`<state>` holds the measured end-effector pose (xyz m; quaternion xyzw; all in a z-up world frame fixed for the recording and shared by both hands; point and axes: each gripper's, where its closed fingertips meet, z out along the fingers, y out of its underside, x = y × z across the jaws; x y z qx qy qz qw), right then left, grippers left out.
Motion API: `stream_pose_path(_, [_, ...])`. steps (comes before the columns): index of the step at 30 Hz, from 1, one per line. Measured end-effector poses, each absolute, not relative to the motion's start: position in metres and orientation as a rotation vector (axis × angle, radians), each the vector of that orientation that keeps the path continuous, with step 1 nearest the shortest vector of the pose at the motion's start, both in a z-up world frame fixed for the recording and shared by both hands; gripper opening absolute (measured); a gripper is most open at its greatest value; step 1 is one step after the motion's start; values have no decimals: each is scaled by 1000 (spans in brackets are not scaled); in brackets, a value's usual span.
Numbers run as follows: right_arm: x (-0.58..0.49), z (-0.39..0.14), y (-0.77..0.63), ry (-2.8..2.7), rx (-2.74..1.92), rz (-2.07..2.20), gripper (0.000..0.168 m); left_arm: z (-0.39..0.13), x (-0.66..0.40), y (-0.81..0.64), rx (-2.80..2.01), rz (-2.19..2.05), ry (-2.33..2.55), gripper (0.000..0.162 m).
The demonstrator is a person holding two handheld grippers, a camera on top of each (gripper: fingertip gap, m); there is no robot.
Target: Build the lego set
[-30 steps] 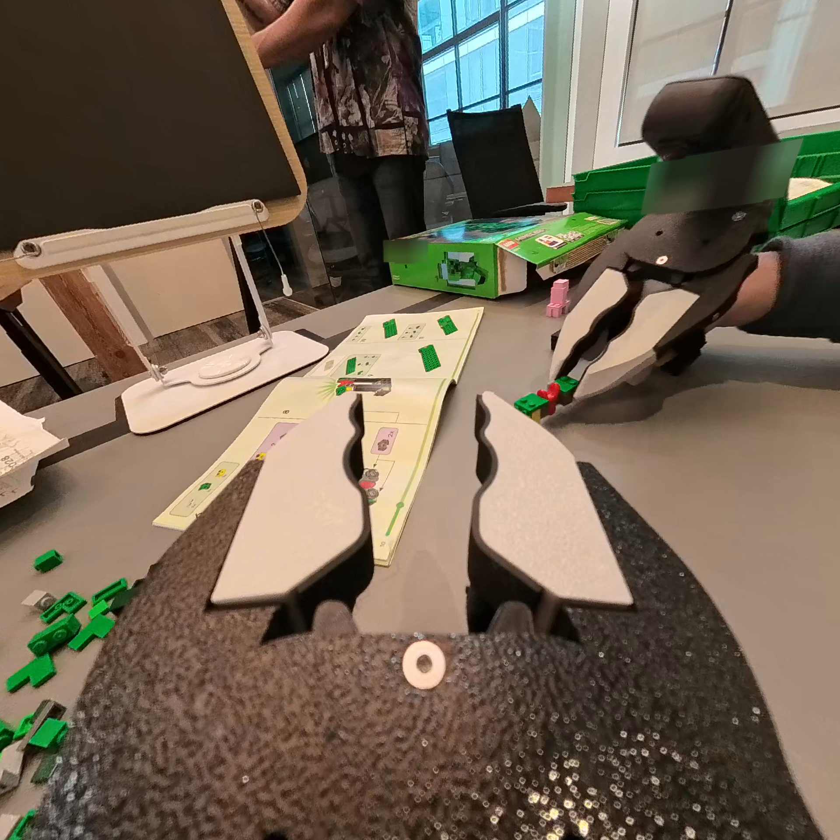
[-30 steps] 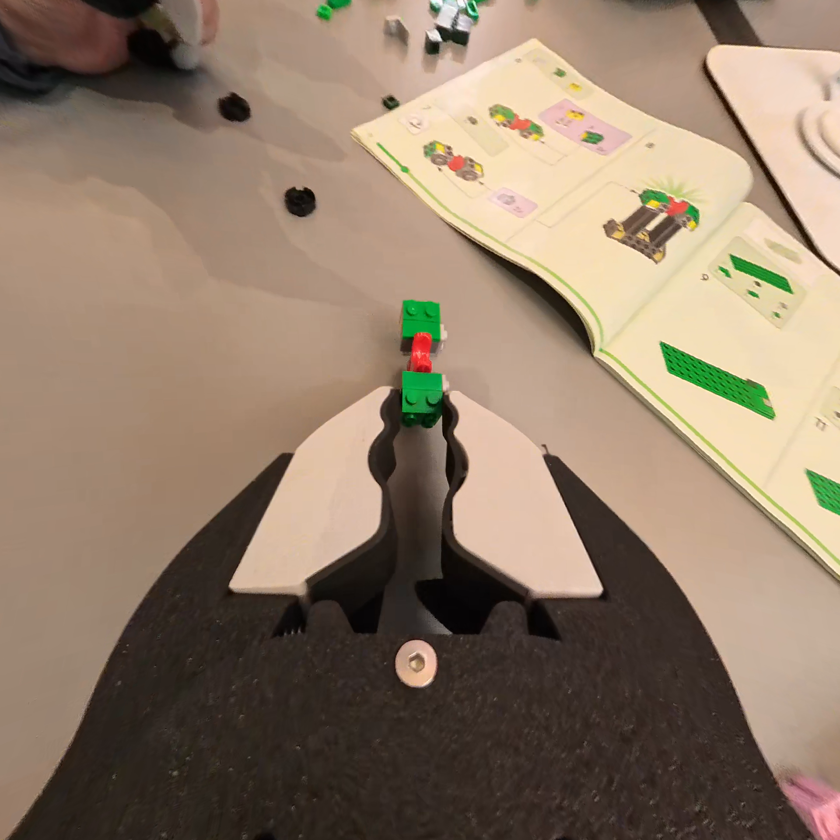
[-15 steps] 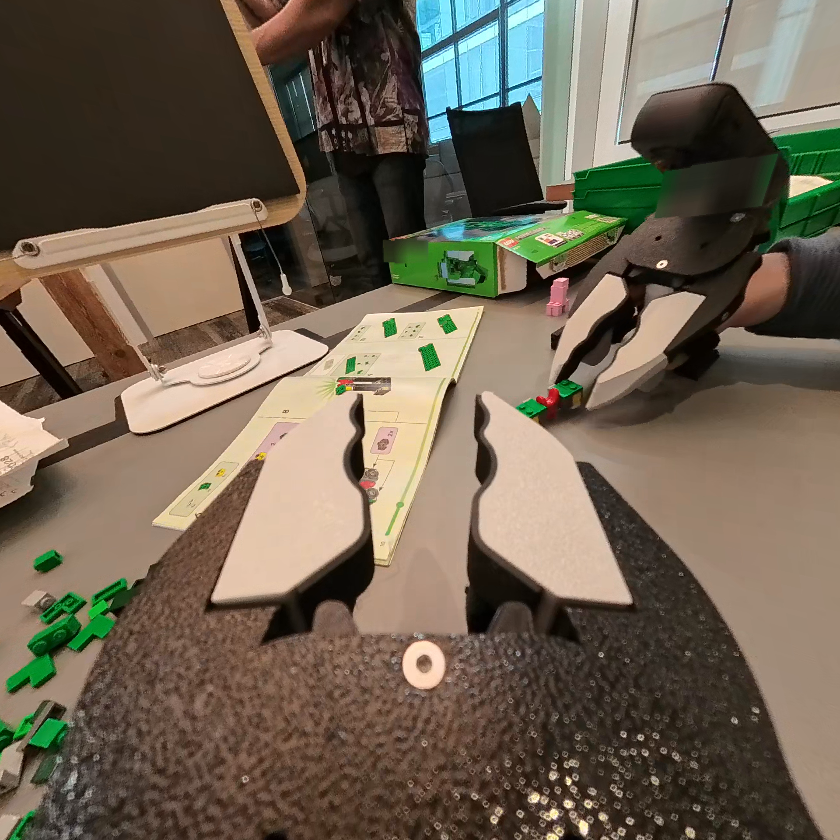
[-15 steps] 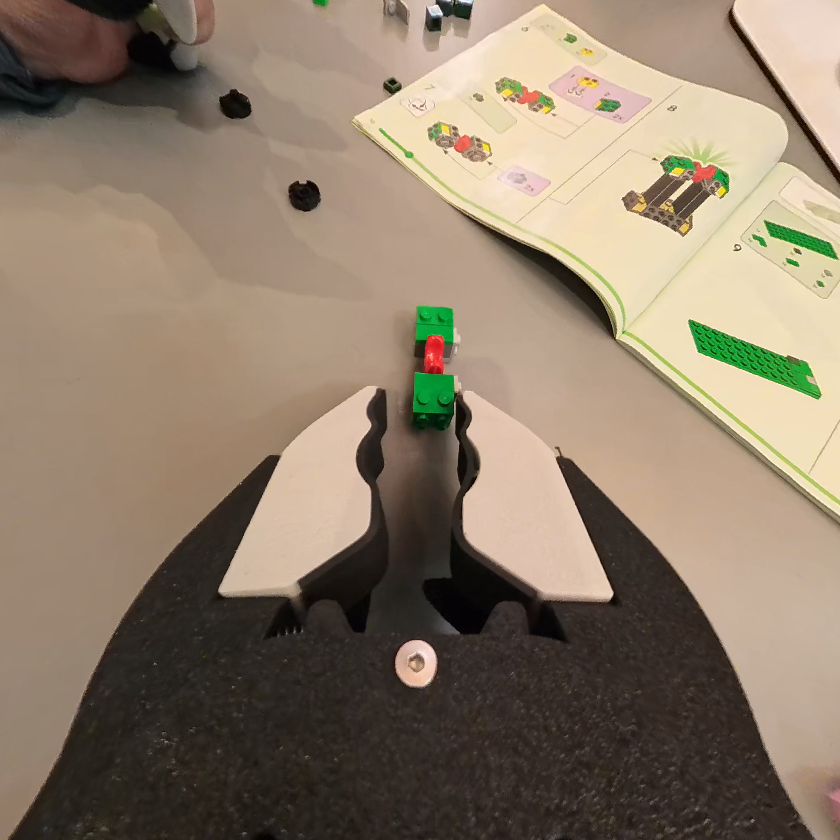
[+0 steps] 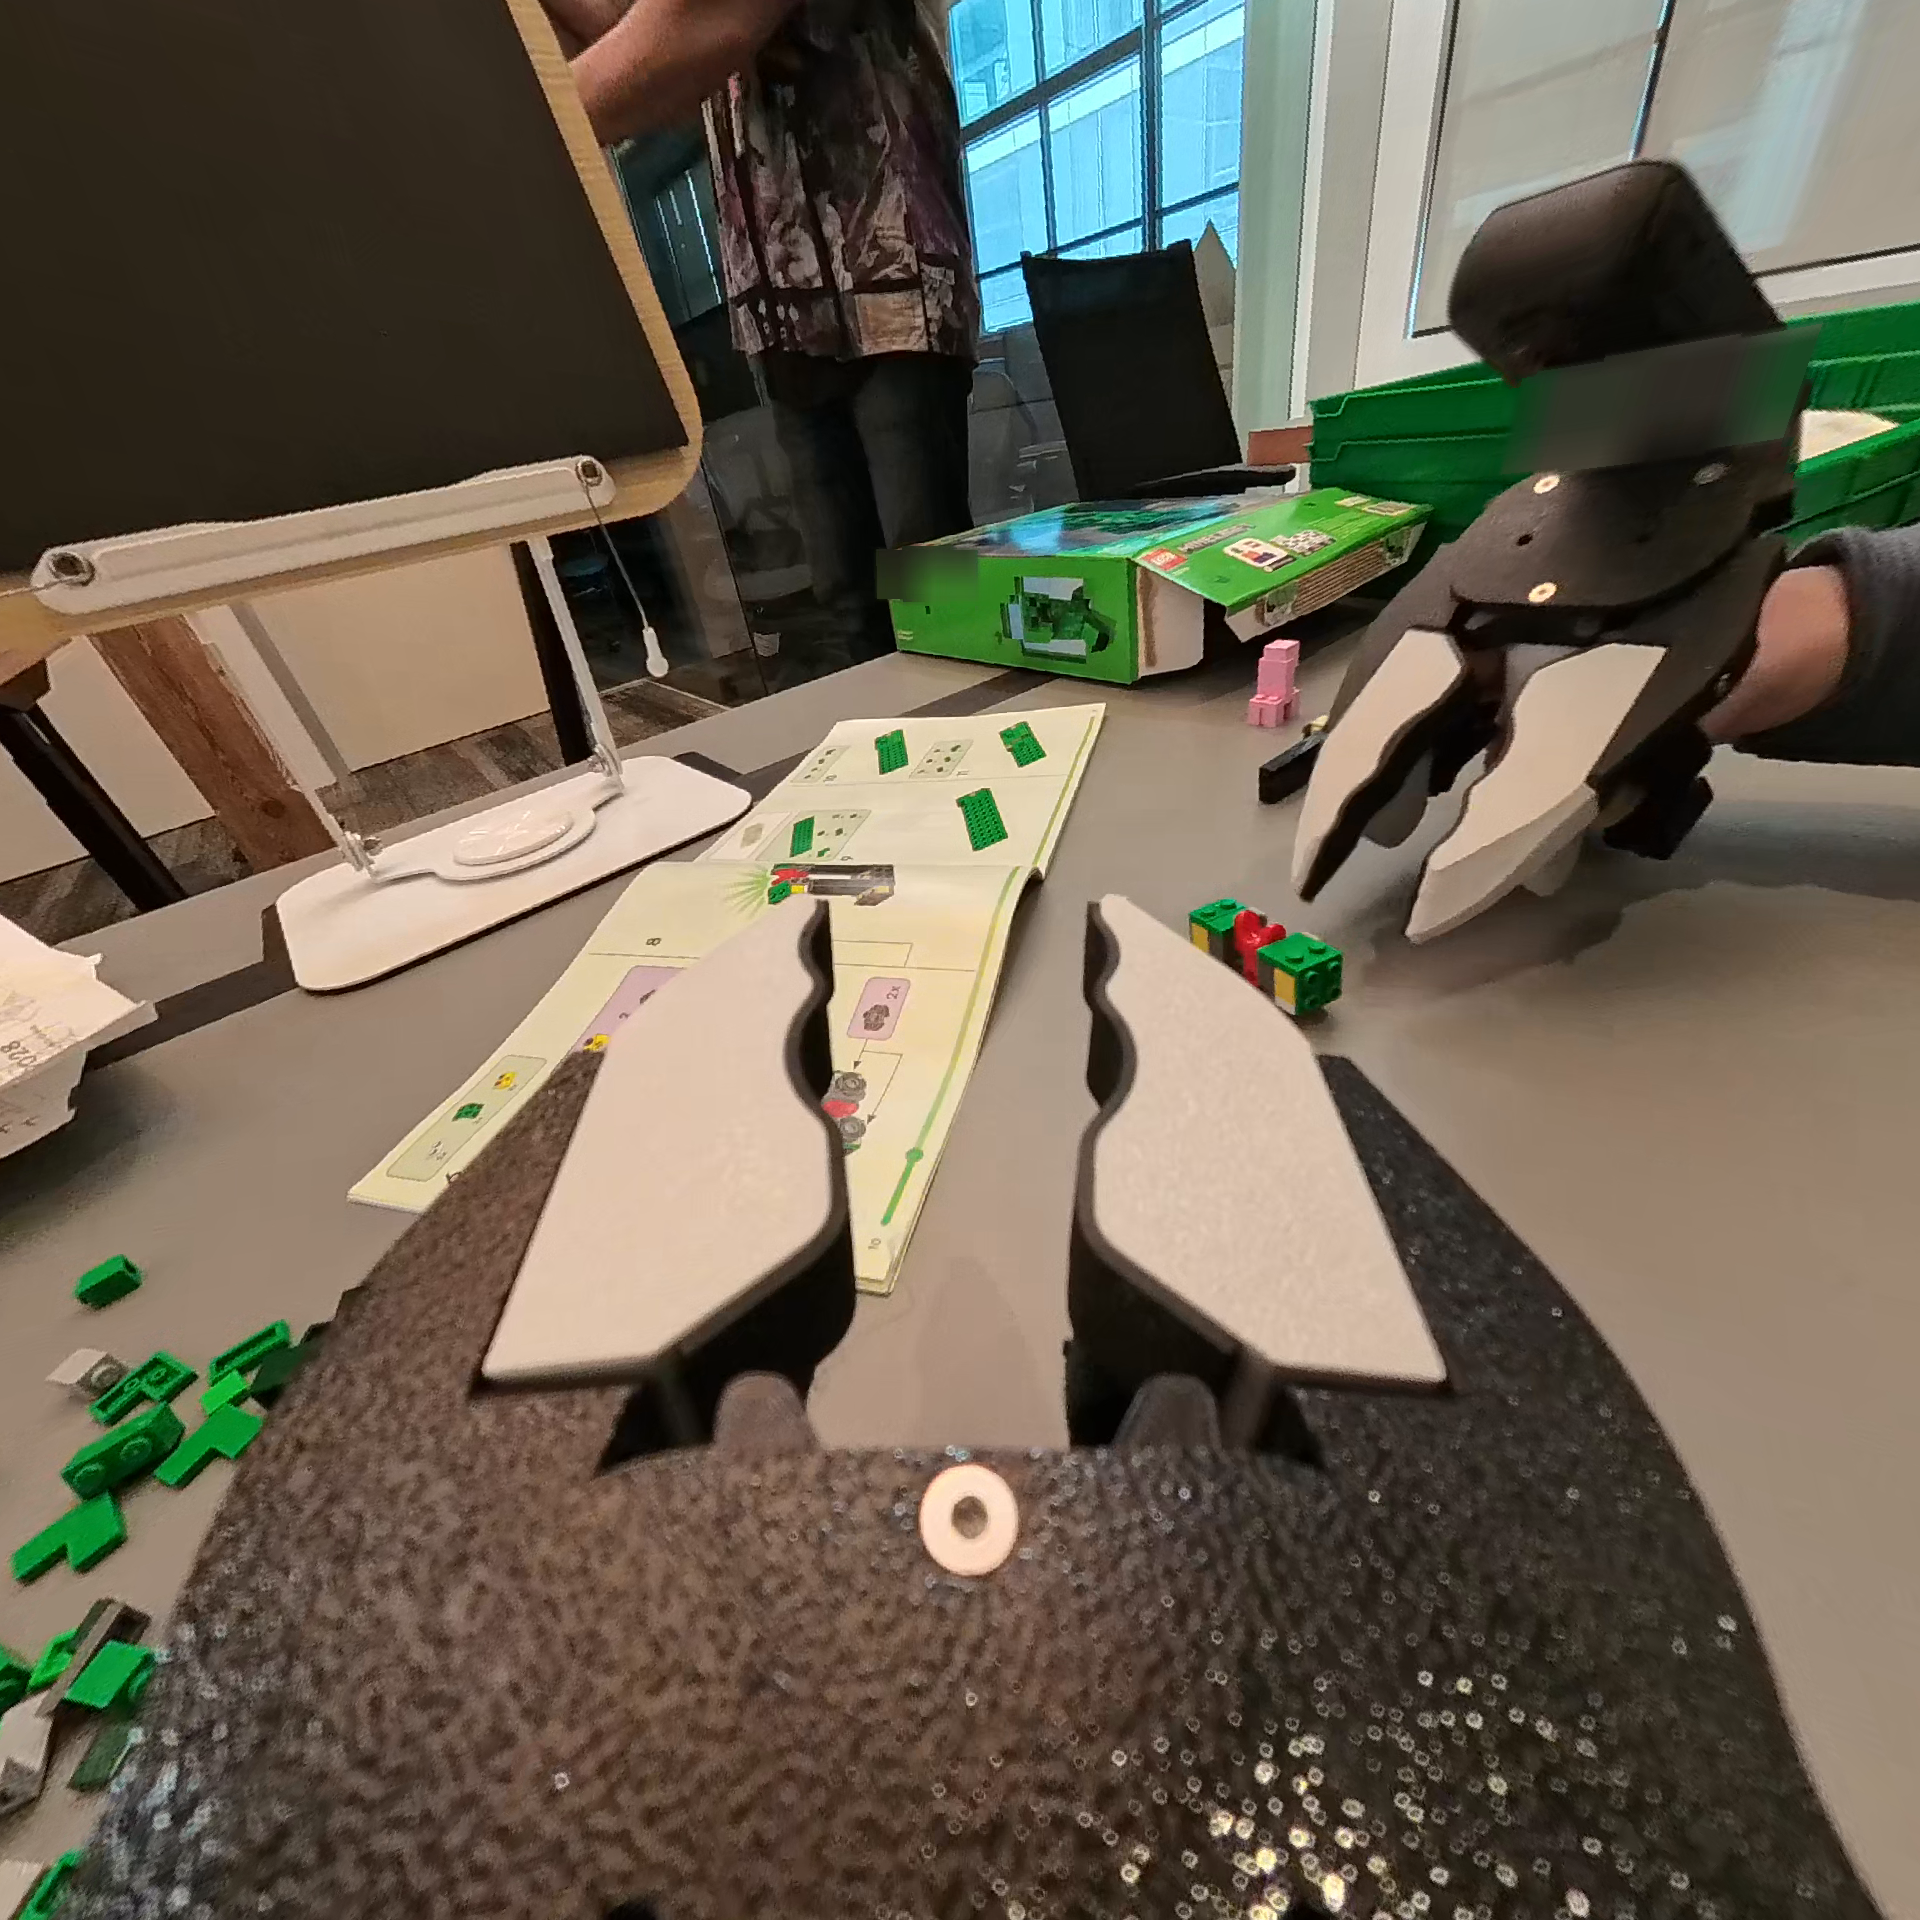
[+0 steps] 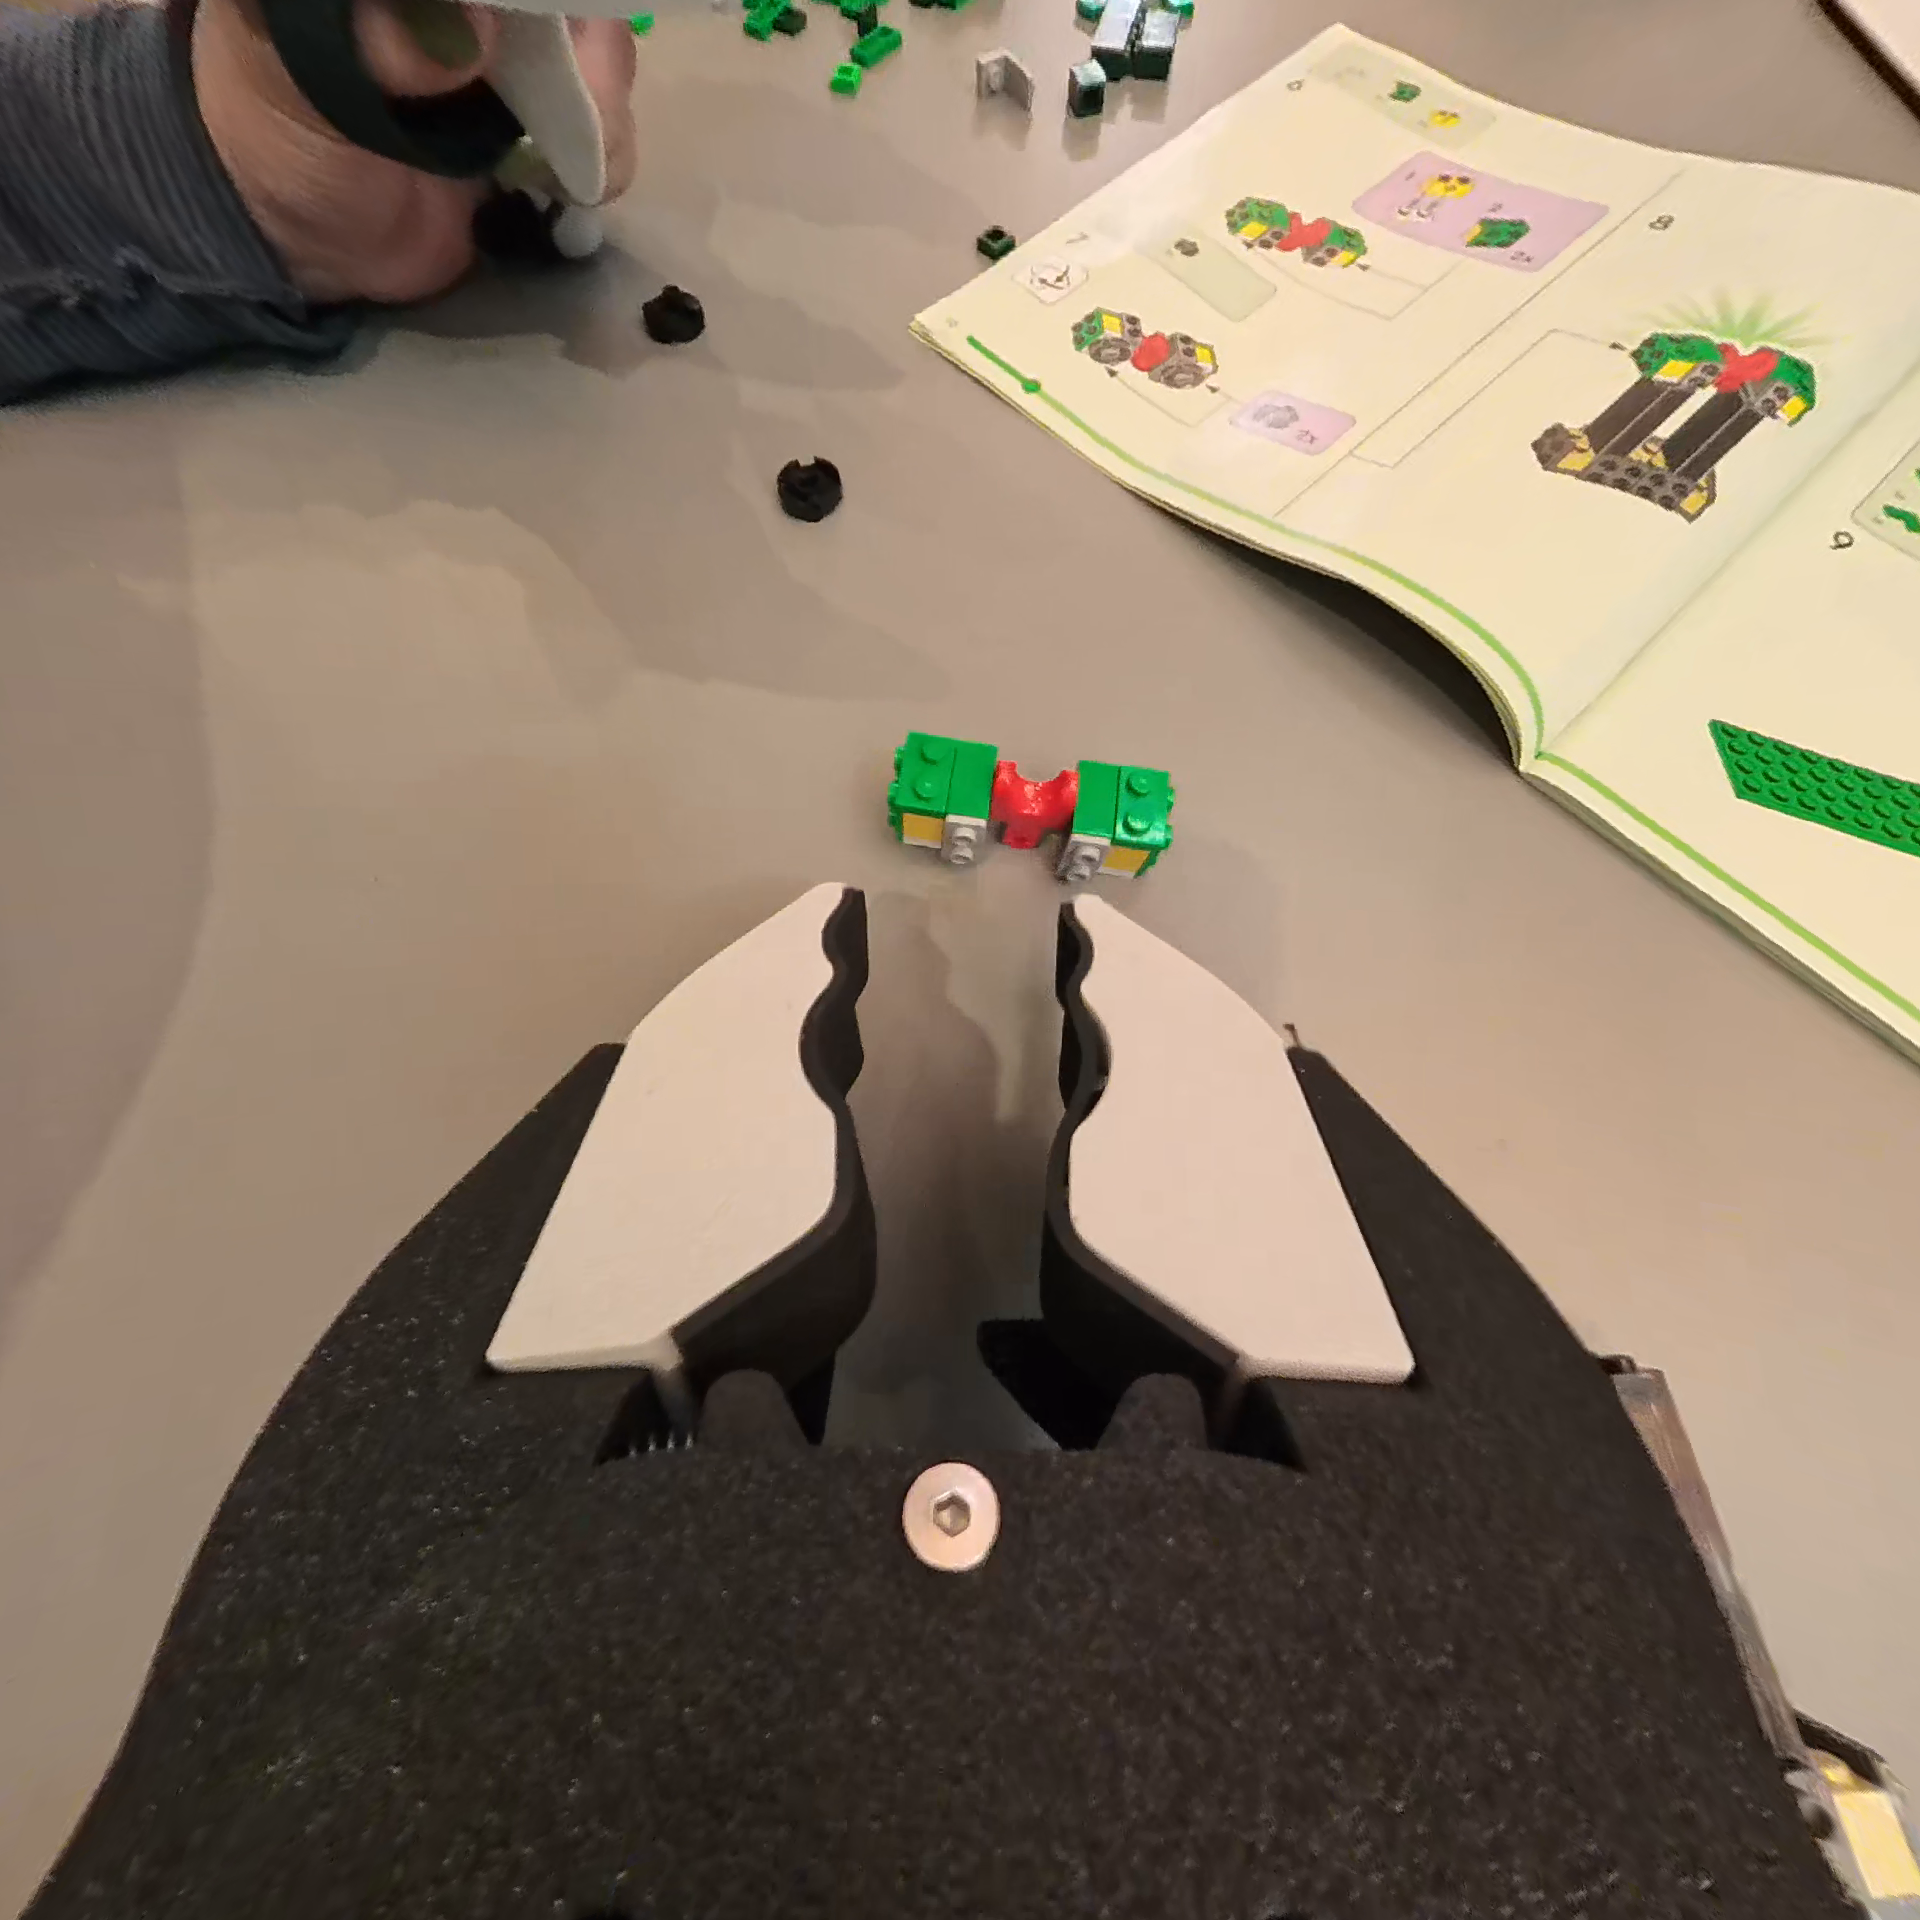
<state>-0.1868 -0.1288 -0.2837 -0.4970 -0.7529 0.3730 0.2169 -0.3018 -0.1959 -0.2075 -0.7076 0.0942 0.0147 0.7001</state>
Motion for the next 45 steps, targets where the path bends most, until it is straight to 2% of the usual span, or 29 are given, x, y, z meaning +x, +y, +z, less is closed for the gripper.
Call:
stream_pose_path(4, [-188, -286, -129, -2090, -1373, 1002, 35, -207, -302, -196, -1575, 32, 209, 46])
stream_pose_path(10, [-197, -283, -119, -1998, -1351, 955, 56, -208, -302, -196, -1577, 31, 210, 46])
stream_pose_path(19, [-211, -287, -126, -2057, -1309, 994, 66, -208, -301, -196, -1578, 30, 212, 46])
stream_pose_path(25, [-214, -294, -128, -2109, -1323, 965, 66, -208, -301, -196, -1581, 30, 215, 46])
stream_pose_path(29, [-215, -295, -128, -2143, -1348, 931, 57, -208, -301, -195, -1582, 28, 215, 46])
stream_pose_path(34, [-203, -290, -115, -2393, -1417, 688, 57, -208, -302, -195, -1581, 23, 210, 46])
stream_pose_path(41, [-166, -291, -86, -2837, -1566, 22, 57, -208, -302, -195, -1584, 17, 210, 47])
stream_pose_path(45, [-157, -298, -86, -2955, -1555, -191, 57, -208, -302, -195, -1585, 13, 208, 47])
